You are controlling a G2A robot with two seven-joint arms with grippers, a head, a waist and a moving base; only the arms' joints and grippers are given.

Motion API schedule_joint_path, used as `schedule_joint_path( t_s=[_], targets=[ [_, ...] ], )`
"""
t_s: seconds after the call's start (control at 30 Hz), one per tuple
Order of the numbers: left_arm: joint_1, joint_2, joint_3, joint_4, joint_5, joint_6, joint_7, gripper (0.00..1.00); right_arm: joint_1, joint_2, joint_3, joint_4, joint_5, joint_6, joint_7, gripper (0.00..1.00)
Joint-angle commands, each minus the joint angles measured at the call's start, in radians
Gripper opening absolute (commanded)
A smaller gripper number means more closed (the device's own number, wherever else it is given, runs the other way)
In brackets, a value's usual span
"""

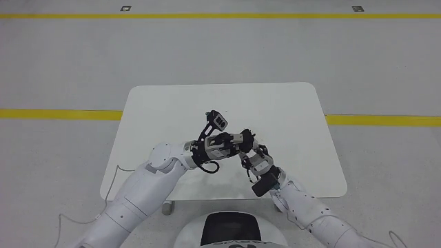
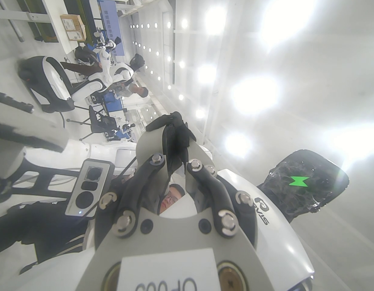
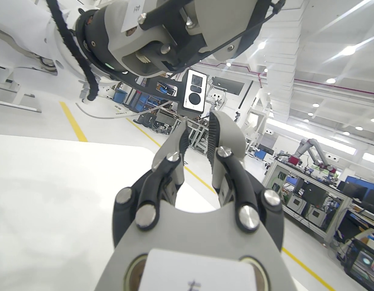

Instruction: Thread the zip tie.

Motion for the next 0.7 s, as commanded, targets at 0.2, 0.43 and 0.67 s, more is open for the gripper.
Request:
schedule_joint_path(
  t_s=[0.2, 0.43, 0.67],
  targets=[
    [0.0, 0.0, 0.0, 0.0, 0.0, 0.0, 0.0, 0.0, -0.015, 0.007, 0.029, -0.018, 0.01, -0.01, 0.009, 1.0],
    [0.0, 0.0, 0.0, 0.0, 0.0, 0.0, 0.0, 0.0, -0.103, 0.06, 0.181, -0.071, 0.054, -0.175, -0.051, 1.0],
    [0.0, 0.0, 0.0, 0.0, 0.0, 0.0, 0.0, 0.0, -0.226, 0.124, 0.349, -0.159, 0.093, -0.462, -0.026, 1.0]
  ],
)
